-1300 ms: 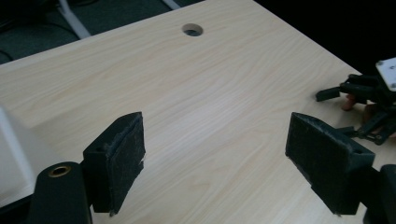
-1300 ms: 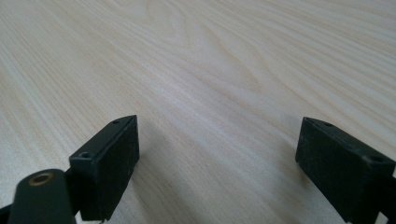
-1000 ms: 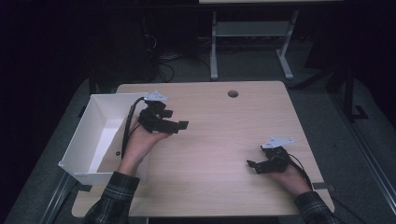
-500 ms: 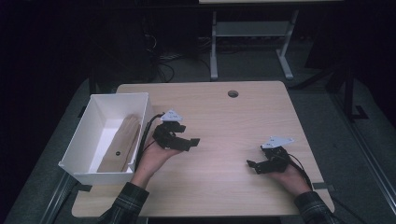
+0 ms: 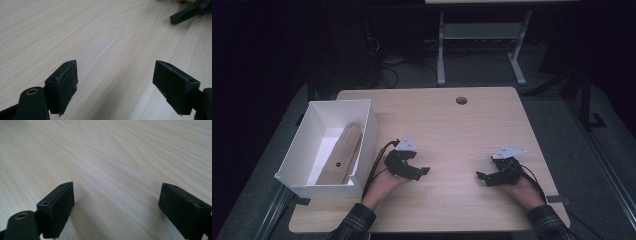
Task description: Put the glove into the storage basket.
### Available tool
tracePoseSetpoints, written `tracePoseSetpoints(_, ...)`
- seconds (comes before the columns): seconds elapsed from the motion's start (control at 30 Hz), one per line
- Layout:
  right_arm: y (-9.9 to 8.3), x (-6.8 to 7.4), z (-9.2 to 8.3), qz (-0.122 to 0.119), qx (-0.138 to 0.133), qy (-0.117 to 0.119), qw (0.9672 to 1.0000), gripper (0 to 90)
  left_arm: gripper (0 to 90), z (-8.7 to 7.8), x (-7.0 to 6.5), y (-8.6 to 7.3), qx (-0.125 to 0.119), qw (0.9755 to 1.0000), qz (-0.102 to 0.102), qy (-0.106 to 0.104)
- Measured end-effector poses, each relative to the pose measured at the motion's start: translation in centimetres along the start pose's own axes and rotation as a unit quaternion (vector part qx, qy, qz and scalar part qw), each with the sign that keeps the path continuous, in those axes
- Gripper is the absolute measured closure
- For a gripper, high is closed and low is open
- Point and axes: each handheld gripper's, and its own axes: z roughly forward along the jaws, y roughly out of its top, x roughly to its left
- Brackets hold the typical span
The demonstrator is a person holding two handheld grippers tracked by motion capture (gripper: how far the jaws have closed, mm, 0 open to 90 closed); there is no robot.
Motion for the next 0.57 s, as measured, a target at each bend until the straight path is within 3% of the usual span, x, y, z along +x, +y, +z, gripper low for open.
tracePoseSetpoints(0.2, 0.0, 0.0, 0.0, 0.0, 0.0, 0.0, 1.0, 12.4, 18.8, 1.4, -0.2, -1.1, 0.033, 0.9989, 0.028, 0.018)
tracePoseSetpoints(0.37, 0.0, 0.0, 0.0, 0.0, 0.0, 0.0, 1.0, 12.4, 18.8, 2.0, -0.1, -1.9, 0.047, 0.9986, 0.021, 0.015)
tracePoseSetpoints(0.57, 0.0, 0.0, 0.0, 0.0, 0.0, 0.0, 1.0, 12.4, 17.4, 2.1, -0.1, -1.9, 0.044, 0.9987, 0.021, 0.016)
